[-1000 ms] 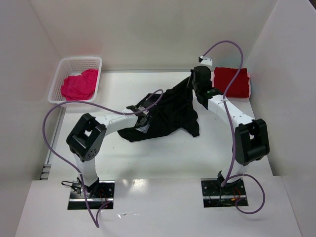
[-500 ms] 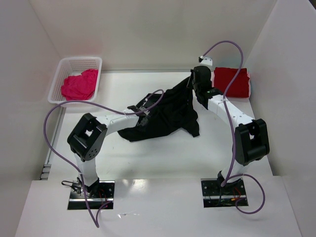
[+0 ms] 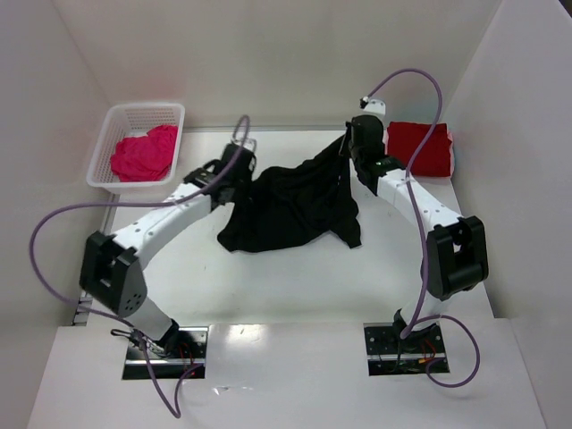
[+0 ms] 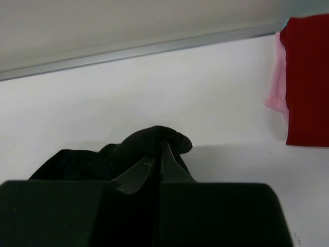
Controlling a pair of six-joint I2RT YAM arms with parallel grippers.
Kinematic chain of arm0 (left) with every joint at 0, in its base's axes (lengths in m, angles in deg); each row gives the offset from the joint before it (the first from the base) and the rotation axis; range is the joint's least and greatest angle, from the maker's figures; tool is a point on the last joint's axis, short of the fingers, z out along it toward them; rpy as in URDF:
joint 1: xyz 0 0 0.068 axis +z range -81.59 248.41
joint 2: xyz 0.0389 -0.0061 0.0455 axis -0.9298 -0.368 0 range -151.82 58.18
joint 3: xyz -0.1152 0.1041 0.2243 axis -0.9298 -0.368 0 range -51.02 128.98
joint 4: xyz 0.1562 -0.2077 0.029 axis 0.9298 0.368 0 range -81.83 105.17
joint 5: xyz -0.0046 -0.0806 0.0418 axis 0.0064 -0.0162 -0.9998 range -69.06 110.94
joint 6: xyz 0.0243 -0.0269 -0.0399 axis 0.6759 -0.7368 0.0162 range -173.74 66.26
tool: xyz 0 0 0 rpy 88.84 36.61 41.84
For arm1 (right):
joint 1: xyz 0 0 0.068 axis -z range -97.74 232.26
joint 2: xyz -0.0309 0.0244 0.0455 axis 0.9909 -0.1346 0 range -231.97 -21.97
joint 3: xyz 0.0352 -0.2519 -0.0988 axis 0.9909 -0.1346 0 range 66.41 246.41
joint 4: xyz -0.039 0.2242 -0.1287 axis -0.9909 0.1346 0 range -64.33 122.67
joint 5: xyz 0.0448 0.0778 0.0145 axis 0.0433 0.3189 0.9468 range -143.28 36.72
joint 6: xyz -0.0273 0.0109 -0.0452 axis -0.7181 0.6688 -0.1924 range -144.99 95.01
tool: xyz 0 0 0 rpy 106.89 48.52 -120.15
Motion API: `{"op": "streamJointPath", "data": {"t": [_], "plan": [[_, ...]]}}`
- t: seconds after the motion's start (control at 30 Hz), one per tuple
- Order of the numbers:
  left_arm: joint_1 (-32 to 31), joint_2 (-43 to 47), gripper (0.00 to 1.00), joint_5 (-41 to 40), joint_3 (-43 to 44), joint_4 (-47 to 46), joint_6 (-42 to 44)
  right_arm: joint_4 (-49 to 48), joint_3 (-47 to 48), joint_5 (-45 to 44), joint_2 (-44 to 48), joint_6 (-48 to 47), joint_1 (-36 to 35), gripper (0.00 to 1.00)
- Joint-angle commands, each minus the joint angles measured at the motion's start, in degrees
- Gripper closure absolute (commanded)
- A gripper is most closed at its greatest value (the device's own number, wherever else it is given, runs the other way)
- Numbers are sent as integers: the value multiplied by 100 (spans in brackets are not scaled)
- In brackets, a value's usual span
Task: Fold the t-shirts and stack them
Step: Flatten out the tshirt
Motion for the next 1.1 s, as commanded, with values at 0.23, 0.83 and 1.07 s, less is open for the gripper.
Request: {"op": "streamJointPath", "data": {"t": [0.23, 0.83, 1.07], "plan": [[1501, 1575, 100, 390, 1100, -382, 137, -183, 1819, -263, 1133, -666, 174, 100], [3110, 1637, 100, 928, 2489, -778, 366, -69, 1505, -800, 3347, -1002, 622, 100], [3252, 1567, 100, 1199, 2770, -901, 225, 291, 653, -546, 3832, -694, 622, 100]]}}
